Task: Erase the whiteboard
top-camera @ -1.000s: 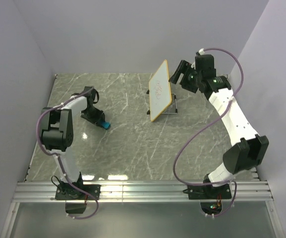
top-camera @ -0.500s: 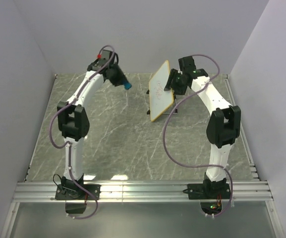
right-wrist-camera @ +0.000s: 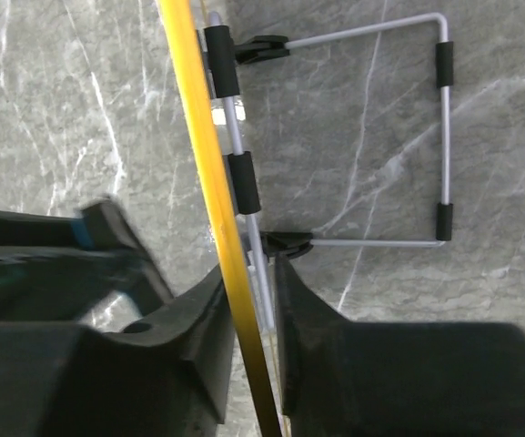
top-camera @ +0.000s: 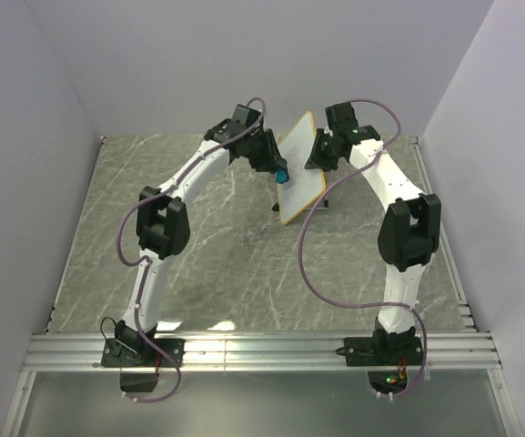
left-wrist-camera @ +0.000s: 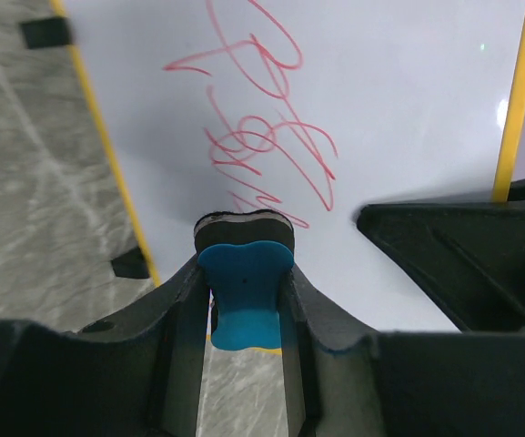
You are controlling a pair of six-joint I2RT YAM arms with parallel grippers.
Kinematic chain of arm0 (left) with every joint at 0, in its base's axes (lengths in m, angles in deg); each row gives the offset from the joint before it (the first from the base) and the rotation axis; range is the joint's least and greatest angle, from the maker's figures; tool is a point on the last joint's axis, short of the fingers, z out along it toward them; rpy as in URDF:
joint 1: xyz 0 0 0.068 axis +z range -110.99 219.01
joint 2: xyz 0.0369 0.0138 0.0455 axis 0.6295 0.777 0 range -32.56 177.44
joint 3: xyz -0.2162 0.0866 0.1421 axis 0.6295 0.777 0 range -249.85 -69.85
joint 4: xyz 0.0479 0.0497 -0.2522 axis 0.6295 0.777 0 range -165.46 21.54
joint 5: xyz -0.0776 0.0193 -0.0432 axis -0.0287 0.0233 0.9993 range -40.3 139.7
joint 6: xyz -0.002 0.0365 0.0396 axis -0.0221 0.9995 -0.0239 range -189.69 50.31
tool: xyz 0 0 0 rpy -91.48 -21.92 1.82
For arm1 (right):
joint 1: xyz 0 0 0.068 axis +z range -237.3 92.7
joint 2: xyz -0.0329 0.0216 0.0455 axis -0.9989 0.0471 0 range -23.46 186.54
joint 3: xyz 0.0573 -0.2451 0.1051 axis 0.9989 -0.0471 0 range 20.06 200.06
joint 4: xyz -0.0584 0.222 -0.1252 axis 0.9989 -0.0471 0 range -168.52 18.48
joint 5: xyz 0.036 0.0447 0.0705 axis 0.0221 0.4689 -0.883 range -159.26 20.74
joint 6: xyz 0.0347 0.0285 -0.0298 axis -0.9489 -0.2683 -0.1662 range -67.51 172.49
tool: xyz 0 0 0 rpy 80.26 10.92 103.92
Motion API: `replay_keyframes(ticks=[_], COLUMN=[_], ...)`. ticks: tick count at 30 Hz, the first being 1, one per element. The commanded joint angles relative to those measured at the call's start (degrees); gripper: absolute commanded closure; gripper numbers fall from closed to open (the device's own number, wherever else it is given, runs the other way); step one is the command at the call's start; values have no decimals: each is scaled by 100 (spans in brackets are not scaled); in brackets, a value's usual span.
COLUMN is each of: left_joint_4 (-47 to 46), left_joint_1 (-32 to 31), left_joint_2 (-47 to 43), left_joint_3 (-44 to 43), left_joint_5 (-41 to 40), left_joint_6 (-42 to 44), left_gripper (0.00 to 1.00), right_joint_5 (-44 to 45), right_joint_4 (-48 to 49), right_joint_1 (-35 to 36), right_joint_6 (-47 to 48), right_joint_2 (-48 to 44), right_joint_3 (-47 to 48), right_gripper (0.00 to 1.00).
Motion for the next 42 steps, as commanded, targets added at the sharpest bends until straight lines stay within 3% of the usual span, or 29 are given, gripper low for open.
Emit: replay_keyframes(ticks=[1,8,18,27,32,42], left_joint_4=[-402,-657,-1000,-666,-842,-1087], left_joint_1=[-96,-378,-449,-431,-387,-378], left_joint_2=[67,304,629,1113,1008,489], left_joint_3=[-409,-700,-700,-103,407,249], left_joint_5=[475,651,1047,985,1002,1468], left_joint_6=[107,-25,-104,519,625,248], left_gripper=[100,100,100,100,100,100], right_joint_5=[138,-99,-478,-732,-1031,-1181], right_joint_4=[-169,-90,42,-63,24,121], right_joint_1=[-35,9,105,106,106,106], right_joint_6=[48,-14,-5,-49,-93,-172], right_joint_2=[-346,-540,-865,-1103,-1173,-1199], right_joint_3=[-139,-755,-1475,-1433,-1292,-1098], right_gripper=[74,100,100,100,100,100])
